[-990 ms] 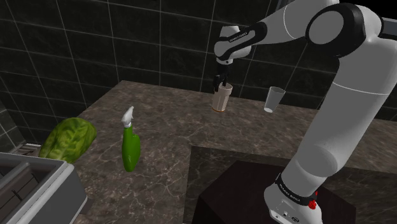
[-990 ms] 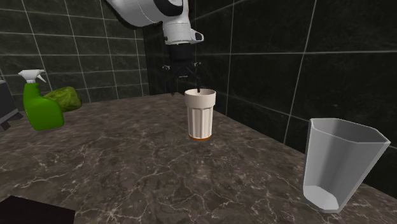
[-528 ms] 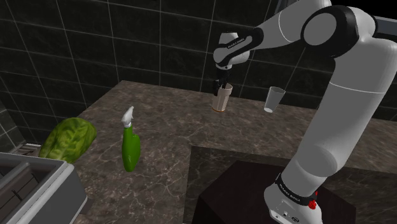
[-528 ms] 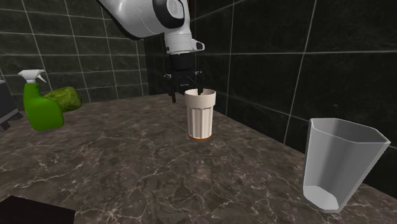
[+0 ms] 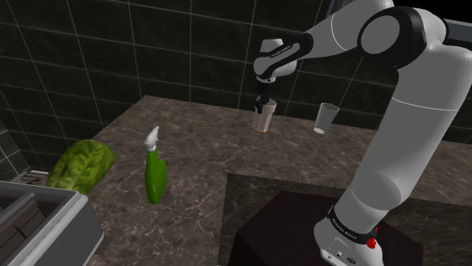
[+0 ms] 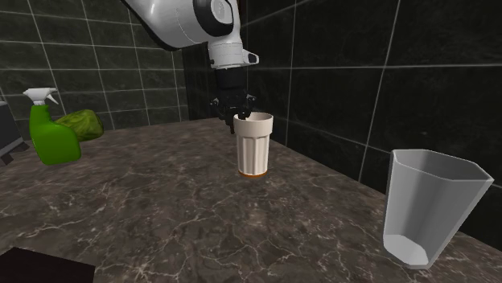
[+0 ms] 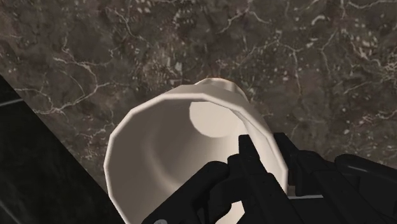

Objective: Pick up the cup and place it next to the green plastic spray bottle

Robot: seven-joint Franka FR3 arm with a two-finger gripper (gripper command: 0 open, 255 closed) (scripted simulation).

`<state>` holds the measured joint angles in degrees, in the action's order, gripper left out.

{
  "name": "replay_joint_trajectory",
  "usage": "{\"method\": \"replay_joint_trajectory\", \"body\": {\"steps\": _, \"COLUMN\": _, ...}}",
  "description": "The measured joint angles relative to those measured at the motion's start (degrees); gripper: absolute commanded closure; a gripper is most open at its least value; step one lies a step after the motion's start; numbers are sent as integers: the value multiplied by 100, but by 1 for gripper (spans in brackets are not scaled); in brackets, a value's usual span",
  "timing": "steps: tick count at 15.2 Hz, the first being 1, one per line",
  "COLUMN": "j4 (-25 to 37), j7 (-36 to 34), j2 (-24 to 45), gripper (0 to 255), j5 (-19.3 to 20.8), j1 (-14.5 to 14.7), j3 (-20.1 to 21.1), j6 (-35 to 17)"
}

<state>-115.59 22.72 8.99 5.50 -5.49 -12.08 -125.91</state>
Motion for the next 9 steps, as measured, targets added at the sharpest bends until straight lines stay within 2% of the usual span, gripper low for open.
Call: {"method": "replay_joint_trajectory", "body": {"steps": 9, "j4": 26, "j7": 1, "j2": -57, "gripper": 255, "j5": 8, "j1": 4, "j3": 1, "j6": 85}}
